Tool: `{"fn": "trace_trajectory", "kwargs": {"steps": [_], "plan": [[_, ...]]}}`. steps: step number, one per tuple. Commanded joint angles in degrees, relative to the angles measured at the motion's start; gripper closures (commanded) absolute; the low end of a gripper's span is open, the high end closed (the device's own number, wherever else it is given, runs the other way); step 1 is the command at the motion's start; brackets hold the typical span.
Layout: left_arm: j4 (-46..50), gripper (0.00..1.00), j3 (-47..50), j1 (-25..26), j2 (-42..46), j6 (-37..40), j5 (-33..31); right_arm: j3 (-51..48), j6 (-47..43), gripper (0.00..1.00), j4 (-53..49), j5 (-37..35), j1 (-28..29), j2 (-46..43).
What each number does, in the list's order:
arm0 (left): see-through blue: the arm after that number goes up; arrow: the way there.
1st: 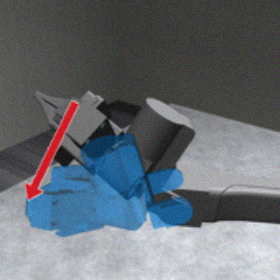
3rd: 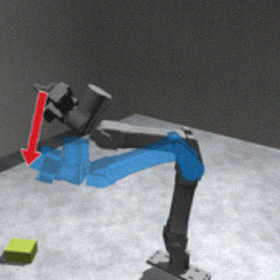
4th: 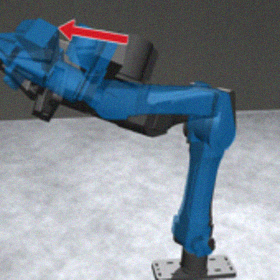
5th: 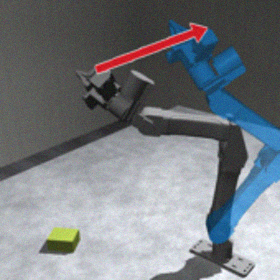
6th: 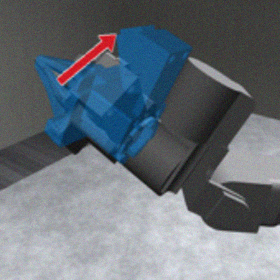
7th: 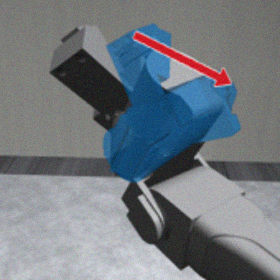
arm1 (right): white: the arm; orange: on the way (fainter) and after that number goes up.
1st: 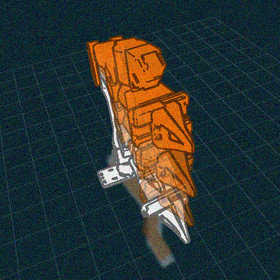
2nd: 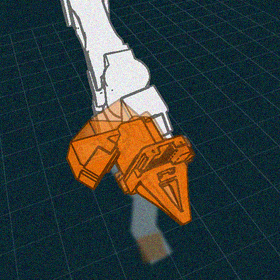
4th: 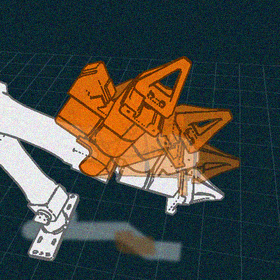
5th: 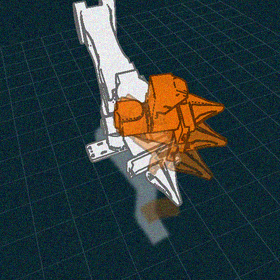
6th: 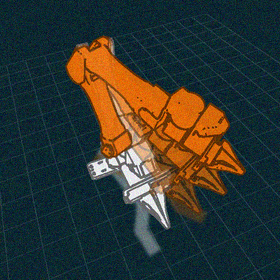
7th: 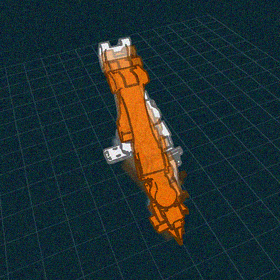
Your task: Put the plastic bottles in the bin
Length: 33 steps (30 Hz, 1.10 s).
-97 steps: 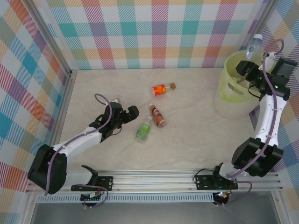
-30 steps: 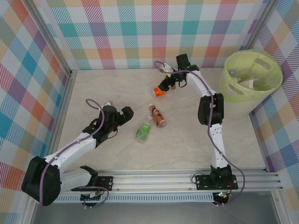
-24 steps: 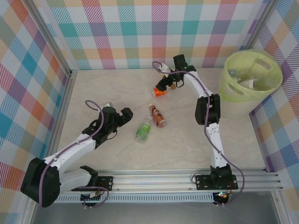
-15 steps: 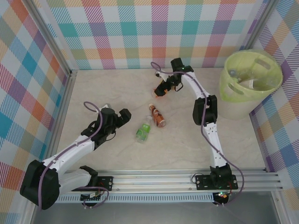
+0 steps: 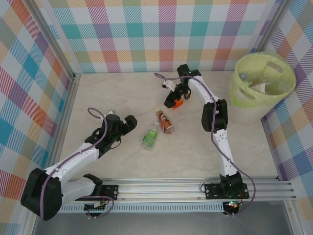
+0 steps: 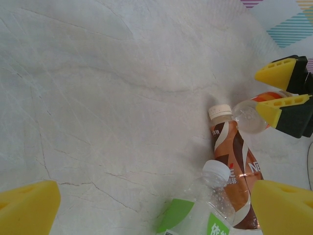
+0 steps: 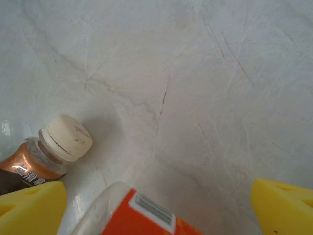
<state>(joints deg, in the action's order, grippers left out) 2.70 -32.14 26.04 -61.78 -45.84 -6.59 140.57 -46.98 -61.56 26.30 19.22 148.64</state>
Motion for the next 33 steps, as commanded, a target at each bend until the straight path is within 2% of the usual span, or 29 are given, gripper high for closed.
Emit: {"fn": "trace_trajectory", "kwargs": {"steps": [1, 4, 7, 10, 13, 15, 16, 19, 24, 29, 33], "plan": [[-0.8, 0.0, 1.2, -0.9, 1.8, -0.8, -1.1, -4.0, -0.5, 0.02, -2.6, 1.0, 0.2, -6.1], [-0.9, 0.0, 1.1, -0.9, 1.6, -0.7, -1.0, -13.0, 1.2, 0.02, 2.7, 5.7, 0.2, -13.9], [-1.7, 0.0, 1.0, -1.0, 0.9, -0.7, -0.3, -23.8, 7.8, 0.01, 14.5, 5.3, 0.3, -22.6], [-2.0, 0.0, 1.1, -1.0, 0.4, -0.8, 0.1, -34.6, 21.7, 0.0, 28.9, -1.2, 0.3, -31.2], [-2.5, 0.0, 1.5, -1.1, 0.0, -0.9, 0.0, -42.8, 44.6, 0.0, 38.7, -13.0, 0.3, -36.7], [-2.9, 0.0, 1.5, -1.3, -0.5, -0.8, 0.2, -44.1, 60.3, 0.0, 37.8, -21.1, 0.3, -37.3], [-3.2, 0.0, 1.4, -1.3, -0.7, -0.6, 0.5, -43.7, 65.5, 0.0, 35.7, -23.6, 0.3, -36.9], [-3.3, 0.0, 0.7, -1.5, -1.4, 0.0, 1.5, -41.0, 76.0, 0.0, 28.0, -29.8, 0.3, -34.5], [-2.5, 0.0, 1.4, -1.5, -0.2, 0.1, 1.1, -41.9, 90.8, 0.0, 24.4, -34.0, 0.8, -30.5], [-1.4, 0.0, 2.9, -1.8, 2.4, 0.1, -0.3, -36.6, 95.1, 0.0, 20.0, -32.0, 1.4, -23.5], [-1.1, 0.0, 4.5, -2.0, 4.6, -0.6, -1.5, -36.6, 97.7, 0.02, 19.5, -35.2, 2.6, -21.6]]}}
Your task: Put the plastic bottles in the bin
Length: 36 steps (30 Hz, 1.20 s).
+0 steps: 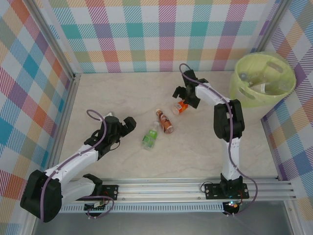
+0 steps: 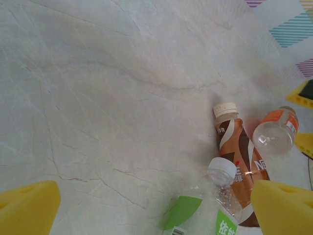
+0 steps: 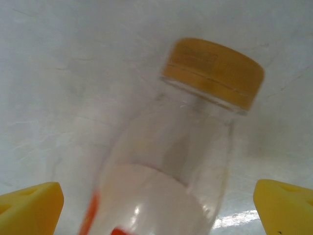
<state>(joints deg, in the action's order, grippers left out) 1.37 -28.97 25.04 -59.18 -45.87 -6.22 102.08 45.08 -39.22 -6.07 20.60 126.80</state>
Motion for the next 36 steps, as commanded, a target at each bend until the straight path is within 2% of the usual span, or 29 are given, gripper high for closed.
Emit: {"fn": "trace_trajectory", "kwargs": {"steps": [1, 7, 12, 20, 24, 28, 36], "plan": [[0.1, 0.0, 1.7, -1.0, 2.5, -0.7, -2.1, 1.6, 6.6, 0.04, -2.8, -3.1, 1.3, 0.4], [-0.1, 0.0, 2.2, -1.1, 3.2, -0.3, -1.5, 2.3, 8.2, 0.1, -1.8, -2.1, 1.5, 3.2], [0.1, 0.0, 1.7, -1.1, 2.4, 0.5, -0.2, 0.4, 8.5, 0.23, 1.0, -2.3, 1.7, 2.8], [1.5, 0.0, 0.1, -1.1, 1.3, 2.3, 1.1, -9.2, 7.9, 0.4, 13.0, -3.0, 1.6, -5.0], [1.4, 0.0, 0.1, -1.2, 1.2, 2.3, 1.0, -16.2, 6.4, 0.54, 22.2, -2.0, 1.6, -11.5], [0.7, 0.0, 0.1, -1.2, 0.4, 2.3, 1.5, -22.4, 4.9, 0.55, 29.6, -2.0, 1.6, -18.5], [-2.2, 0.0, -2.2, -1.2, -4.6, 2.3, 4.5, -32.9, -3.2, 0.55, 45.0, 4.5, 1.6, -32.9]]}}
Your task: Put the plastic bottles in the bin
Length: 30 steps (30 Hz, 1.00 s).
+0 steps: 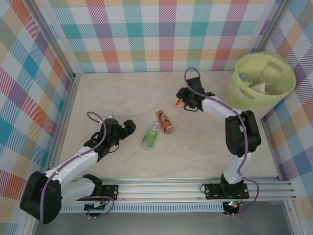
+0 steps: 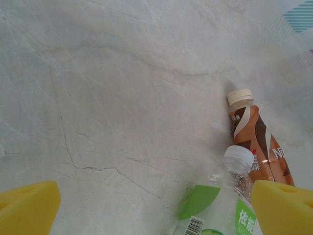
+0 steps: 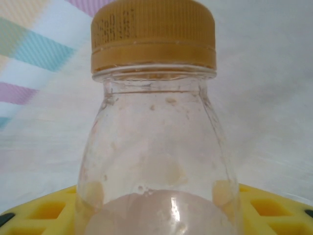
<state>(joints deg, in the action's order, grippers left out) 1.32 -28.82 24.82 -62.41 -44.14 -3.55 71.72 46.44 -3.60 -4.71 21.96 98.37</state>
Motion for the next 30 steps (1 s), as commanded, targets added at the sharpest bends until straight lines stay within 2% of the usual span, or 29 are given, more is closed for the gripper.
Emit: {"fn": "trace_trajectory", "kwargs": {"steps": [1, 5, 10, 13, 19, 23, 26, 30], "plan": [[-2.6, 0.0, -2.6, -1.0, -2.0, 0.5, 2.4, -3.3, -5.7, 0.55, 10.5, 3.6, 0.3, -5.9], [-4.4, 0.0, -4.9, -1.0, -5.2, 1.4, 6.7, -5.1, -13.6, 0.55, 13.7, 6.4, 0.3, -12.4], [-5.5, 0.0, -7.8, -0.9, -9.8, 2.1, 12.0, -0.5, -23.1, 0.59, 2.6, 3.9, -0.1, -18.8], [-7.0, 0.0, -8.7, -0.9, -11.6, 1.3, 13.4, -0.4, -26.1, 0.61, 0.6, 2.6, -1.3, -23.4], [-8.1, 0.0, -10.6, -0.6, -13.8, 0.6, 14.4, 1.9, -34.4, 0.59, -3.9, -1.2, -6.3, -31.3], [-8.2, 0.0, -11.3, -0.3, -14.5, 0.6, 14.9, 6.4, -39.4, 0.59, -8.1, -4.5, -12.6, -32.5], [-8.5, 0.0, -11.1, -0.1, -14.8, 0.5, 14.8, 9.5, -38.8, 0.57, -10.3, -2.2, -20.3, -31.3], [-8.7, 0.0, -10.5, 0.1, -14.9, 0.2, 14.2, 13.4, -38.2, 0.58, -12.6, -5.3, -27.4, -27.2]]}}
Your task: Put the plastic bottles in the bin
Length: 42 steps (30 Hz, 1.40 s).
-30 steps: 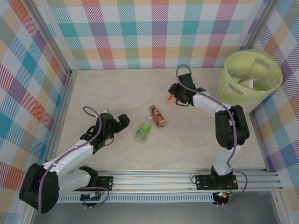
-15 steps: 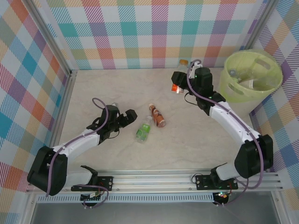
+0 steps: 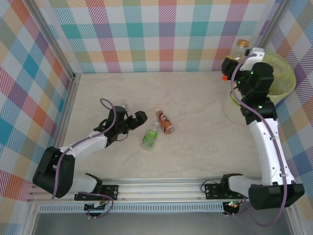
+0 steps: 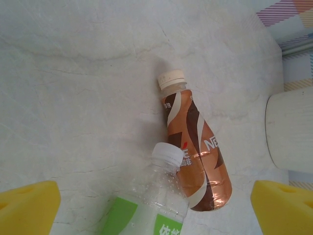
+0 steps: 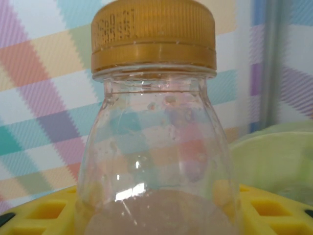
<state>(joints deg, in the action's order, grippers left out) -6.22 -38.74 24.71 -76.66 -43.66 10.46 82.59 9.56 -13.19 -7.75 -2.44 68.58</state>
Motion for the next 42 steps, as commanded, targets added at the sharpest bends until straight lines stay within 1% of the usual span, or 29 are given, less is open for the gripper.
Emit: {"fn": "trace_trajectory", "kwargs": {"steps": [1, 3, 5, 7, 9, 10, 12, 13, 15, 17, 19, 25, 28, 30, 34, 37, 39, 42], "plan": [[-1.2, 0.0, -0.5, 0.2, -0.6, -0.2, 0.1, 3.2, -0.9, 0.58, -3.1, -2.7, -4.4, 3.7], [-1.2, 0.0, -0.2, 0.2, -0.6, -0.3, -0.3, 4.4, 1.1, 0.58, -2.8, -3.8, -7.0, 6.5], [-1.2, 0.0, 0.0, 0.2, -0.5, -0.2, -0.5, 5.0, 2.4, 0.57, -1.3, -4.7, -8.2, 9.0], [-1.2, 0.0, -0.1, 0.2, -0.6, 0.0, -0.7, 5.3, 3.7, 0.54, 1.3, -6.5, -8.5, 11.8], [-1.1, 0.0, -0.1, 0.2, -0.5, 0.0, -0.8, 6.3, 5.4, 0.52, 3.2, -6.7, -8.6, 14.9], [-1.1, 0.0, -0.2, 0.2, -0.5, 0.0, -0.8, 6.9, 6.1, 0.48, 3.8, -6.5, -8.6, 16.4], [-1.1, 0.0, -0.1, 0.2, -0.5, 0.0, -0.9, 9.8, 8.1, 0.34, 2.8, -5.1, -8.8, 20.7], [-1.0, 0.0, -0.1, 0.2, -0.6, 0.0, -0.8, 11.7, 8.5, 0.29, 1.4, -3.0, -8.9, 22.7], [-0.6, 0.0, -0.1, 0.1, -0.2, 0.0, -0.8, 16.4, 10.8, 0.16, -3.5, -1.2, -9.0, 26.2], [0.0, 0.0, 0.0, 0.2, 0.2, 0.2, -1.0, 17.5, 11.6, 0.11, -4.8, 0.5, -9.1, 27.1], [1.0, 0.0, 0.2, 0.2, 0.5, 0.7, -1.3, 16.6, 12.4, 0.06, -4.4, 2.2, -9.0, 26.0], [3.7, 0.0, -0.5, 0.2, 0.2, 2.3, -1.2, 11.1, 9.7, 0.0, -1.6, 11.0, -9.1, 18.9], [4.9, 0.0, -1.5, 0.5, -0.9, 3.6, -0.7, 7.6, 9.0, 0.0, 0.0, 16.1, -9.0, 15.0], [6.3, 0.0, -2.7, 1.2, -1.8, 4.8, -0.6, 4.4, 9.6, 0.0, 2.1, 20.9, -9.0, 12.3], [10.5, 0.0, -5.4, 4.0, -3.4, 8.2, -1.8, -1.8, 11.9, 0.0, 7.3, 32.7, -9.0, 7.8], [14.6, 0.0, -7.0, 6.6, -3.6, 12.1, -4.7, -6.0, 13.2, 0.0, 10.5, 40.9, -8.9, 5.3], [17.5, 0.0, -7.4, 8.4, -3.2, 15.3, -6.6, -8.9, 13.8, 0.0, 12.2, 44.6, -8.5, 3.8], [21.7, 0.0, -7.9, 11.7, -1.8, 18.5, -9.4, -12.5, 13.9, 0.0, 13.2, 47.0, -7.7, 1.9]]}}
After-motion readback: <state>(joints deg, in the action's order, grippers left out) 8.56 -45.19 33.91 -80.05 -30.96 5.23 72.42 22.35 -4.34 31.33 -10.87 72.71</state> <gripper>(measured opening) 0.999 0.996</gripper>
